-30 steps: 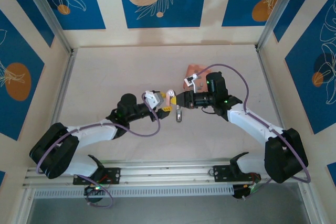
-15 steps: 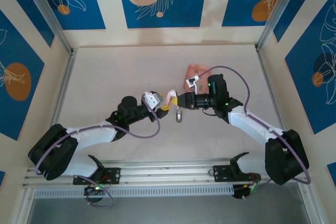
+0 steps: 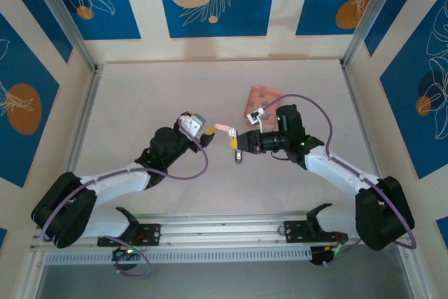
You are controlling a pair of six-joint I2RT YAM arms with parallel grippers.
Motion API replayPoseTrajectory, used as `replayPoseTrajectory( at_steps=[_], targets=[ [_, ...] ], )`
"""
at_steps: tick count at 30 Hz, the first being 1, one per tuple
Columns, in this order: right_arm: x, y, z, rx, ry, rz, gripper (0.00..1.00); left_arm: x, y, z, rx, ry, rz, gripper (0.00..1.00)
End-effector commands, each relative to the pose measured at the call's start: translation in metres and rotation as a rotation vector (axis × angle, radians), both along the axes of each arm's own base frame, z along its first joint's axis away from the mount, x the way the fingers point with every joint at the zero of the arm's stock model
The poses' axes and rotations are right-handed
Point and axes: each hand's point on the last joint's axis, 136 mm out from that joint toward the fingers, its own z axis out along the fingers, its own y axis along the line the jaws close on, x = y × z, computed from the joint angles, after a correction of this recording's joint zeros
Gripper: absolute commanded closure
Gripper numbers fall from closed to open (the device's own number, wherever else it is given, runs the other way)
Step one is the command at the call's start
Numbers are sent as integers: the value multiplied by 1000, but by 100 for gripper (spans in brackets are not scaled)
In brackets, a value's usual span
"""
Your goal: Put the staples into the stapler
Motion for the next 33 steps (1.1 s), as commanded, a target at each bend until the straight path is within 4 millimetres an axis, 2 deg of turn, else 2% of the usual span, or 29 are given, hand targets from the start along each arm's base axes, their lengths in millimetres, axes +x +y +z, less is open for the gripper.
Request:
replayPoseTrajectory(
  at_steps=[1, 8, 14, 18, 22, 27, 33],
  targets=[
    [-12, -1, -3, 5, 54, 24, 92, 10, 10, 32, -56, -55, 58, 28],
    [12, -8, 2, 41, 65, -88, 93, 3, 8, 23, -108, 51, 10, 23],
    [34, -11, 10, 85, 71, -164, 93, -1, 3, 24, -369, 270, -6, 20],
    [47, -10, 18, 136, 74, -189, 93, -2, -1, 37, -555, 364, -17, 17],
    [58, -6, 28, 192, 75, -196, 93, 1, 5, 57, -720, 363, -1, 16],
    [67, 0, 37, 244, 70, -190, 93, 3, 9, 76, -835, 362, 1, 18],
    [70, 11, 45, 298, 72, -155, 93, 9, 15, 82, -988, 382, -3, 17]
  ],
)
